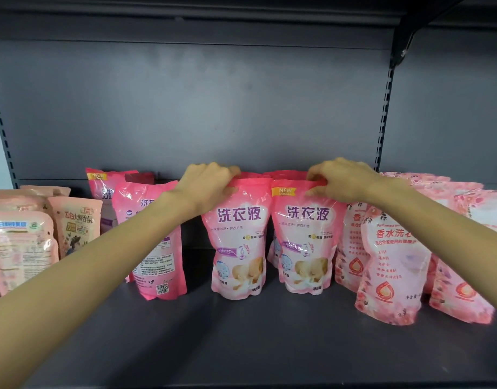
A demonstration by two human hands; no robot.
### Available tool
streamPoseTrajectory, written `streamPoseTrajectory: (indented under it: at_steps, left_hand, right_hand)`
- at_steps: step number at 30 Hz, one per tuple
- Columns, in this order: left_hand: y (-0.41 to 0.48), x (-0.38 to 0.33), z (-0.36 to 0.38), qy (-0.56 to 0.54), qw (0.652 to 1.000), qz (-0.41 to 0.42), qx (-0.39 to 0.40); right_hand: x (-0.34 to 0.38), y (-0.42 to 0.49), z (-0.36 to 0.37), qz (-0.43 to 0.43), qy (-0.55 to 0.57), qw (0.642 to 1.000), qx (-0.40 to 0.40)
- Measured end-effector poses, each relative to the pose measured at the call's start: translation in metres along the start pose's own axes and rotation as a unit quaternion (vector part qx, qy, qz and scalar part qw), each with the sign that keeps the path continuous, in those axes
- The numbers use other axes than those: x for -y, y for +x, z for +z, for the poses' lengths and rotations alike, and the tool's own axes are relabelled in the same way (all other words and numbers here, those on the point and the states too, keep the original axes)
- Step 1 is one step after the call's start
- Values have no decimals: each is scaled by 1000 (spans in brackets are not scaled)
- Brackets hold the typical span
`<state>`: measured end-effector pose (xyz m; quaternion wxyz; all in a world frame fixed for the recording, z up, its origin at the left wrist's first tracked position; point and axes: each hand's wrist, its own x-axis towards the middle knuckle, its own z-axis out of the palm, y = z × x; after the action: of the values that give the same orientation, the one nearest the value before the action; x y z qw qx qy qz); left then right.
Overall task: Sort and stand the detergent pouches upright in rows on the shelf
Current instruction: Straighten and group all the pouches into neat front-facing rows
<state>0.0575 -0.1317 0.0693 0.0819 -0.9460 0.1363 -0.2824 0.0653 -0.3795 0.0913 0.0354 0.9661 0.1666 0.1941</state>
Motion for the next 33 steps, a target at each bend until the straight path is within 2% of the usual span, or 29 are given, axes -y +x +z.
streamPoseTrajectory:
  at_steps: [4, 8, 12, 16, 21, 25, 33]
  left_hand:
    - [-18, -3, 6, 66, 998, 15, 0]
    - [-46, 1, 9, 78, 994, 18, -68]
    - [-67, 3, 7, 84, 995, -21, -40]
    - [-92, -1, 4, 67, 995, -56, -47]
    - [-131, -1, 6, 44, 991, -121, -43]
    - [-156, 14, 8, 74, 984, -158, -37]
    - [-186, 52, 17, 92, 979, -180, -36]
  right_hand:
    - [10, -17, 2, -31, -17, 999, 16]
    - [18, -43, 13, -74, -31, 997, 2]
    - [24, -61, 25, -88, -40, 995, -32]
    - [26, -69, 38, -92, -39, 992, -77]
    - [32, -80, 54, -60, -19, 995, -71]
    - [40, -86, 63, -42, -30, 997, -51]
    - [77, -84, 73, 20, 22, 998, -59]
